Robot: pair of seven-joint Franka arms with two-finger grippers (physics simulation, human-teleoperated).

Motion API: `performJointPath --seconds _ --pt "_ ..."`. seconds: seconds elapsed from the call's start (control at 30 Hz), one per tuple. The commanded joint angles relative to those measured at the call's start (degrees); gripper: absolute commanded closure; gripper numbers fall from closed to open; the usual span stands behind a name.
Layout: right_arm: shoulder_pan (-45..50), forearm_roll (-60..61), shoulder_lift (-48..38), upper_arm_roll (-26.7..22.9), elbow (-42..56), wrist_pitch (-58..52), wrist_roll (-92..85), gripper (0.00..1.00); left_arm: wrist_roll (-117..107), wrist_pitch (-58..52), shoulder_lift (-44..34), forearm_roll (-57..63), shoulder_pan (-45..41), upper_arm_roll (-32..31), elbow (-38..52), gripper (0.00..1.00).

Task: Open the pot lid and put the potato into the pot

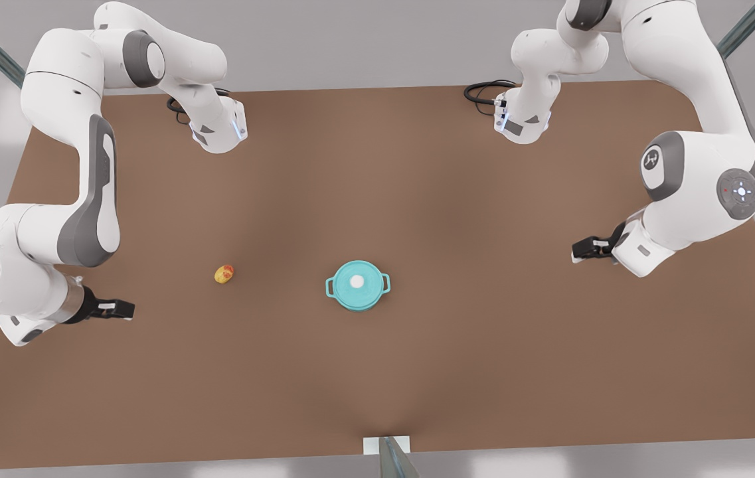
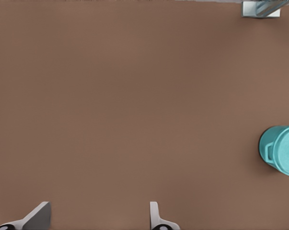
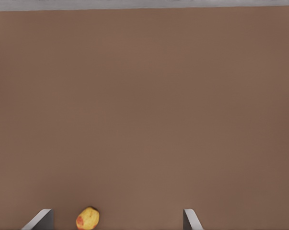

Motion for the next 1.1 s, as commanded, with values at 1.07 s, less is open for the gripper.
performJointPath --seconds 1.07 --pt "6.86 -7.26 -21.0 1.14 -59.74 44.45 50.22 0.0 -58.34 21.78 41.68 22.11 -37.77 -8.26 30.65 0.0"
